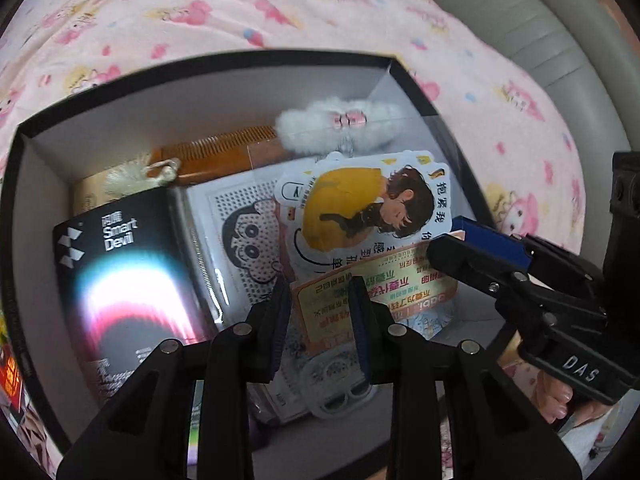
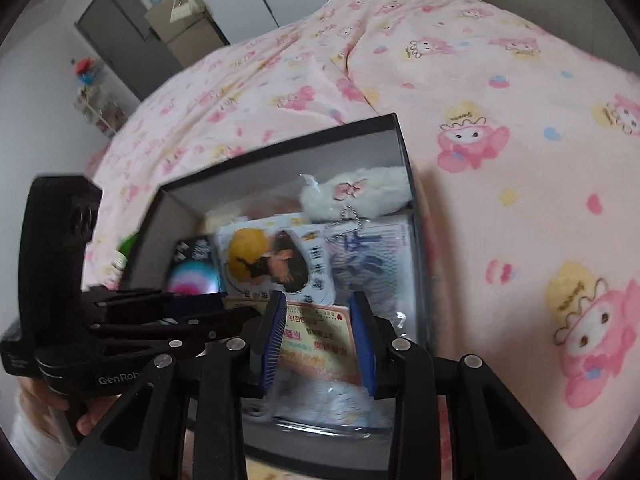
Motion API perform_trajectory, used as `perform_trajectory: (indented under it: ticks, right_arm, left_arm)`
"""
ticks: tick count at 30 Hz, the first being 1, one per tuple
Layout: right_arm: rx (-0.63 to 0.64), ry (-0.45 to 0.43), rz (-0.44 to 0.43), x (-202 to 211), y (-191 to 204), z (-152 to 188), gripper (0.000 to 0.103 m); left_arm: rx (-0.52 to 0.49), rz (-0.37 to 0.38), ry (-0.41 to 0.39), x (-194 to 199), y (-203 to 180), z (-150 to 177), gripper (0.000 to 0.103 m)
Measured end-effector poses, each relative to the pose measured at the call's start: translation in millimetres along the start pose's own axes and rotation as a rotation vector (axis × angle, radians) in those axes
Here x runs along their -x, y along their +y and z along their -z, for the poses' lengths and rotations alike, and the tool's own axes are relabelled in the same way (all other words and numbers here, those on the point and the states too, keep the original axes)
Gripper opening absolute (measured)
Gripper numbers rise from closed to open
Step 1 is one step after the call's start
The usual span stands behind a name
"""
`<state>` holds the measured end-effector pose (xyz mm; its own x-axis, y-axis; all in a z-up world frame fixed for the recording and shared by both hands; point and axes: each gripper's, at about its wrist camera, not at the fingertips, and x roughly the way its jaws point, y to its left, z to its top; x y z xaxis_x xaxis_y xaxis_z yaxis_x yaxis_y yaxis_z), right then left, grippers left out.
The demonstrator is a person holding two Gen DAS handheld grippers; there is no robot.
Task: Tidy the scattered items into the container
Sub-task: 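Carry the card into the black box and open the left gripper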
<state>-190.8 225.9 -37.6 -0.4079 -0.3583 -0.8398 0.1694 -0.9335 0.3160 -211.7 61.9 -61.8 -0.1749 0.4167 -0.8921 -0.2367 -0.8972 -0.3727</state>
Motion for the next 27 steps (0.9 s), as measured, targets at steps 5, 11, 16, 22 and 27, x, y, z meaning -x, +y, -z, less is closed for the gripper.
perform_trajectory:
  ticks: [5, 11, 16, 22, 27]
  right_arm:
    - [0.037, 0.0, 0.055, -9, 6, 3, 0.03]
    - [0.012, -0.055, 0.058, 2, 6, 0, 0.03]
    - [0.022, -0.116, 0.129, 14, 11, -1, 0.03]
    - [0.02, -0.069, 0.115, 7, 21, 1, 0.03]
    - [0.046, -0.048, 0.123, 1, 31, 8, 0.03]
  left_arm:
    - [0.065, 0.045, 0.01, -7, 9, 5, 0.033]
    - [0.102, 0.042, -0.026, 0, 14, 17, 0.033]
    - [0.15, 0.027, -0.105, 15, 20, 20, 0.033]
    - [0.163, 0.046, -0.03, 6, 30, 25, 0.033]
    - [0.162, 0.138, 0.058, -7, 17, 27, 0.033]
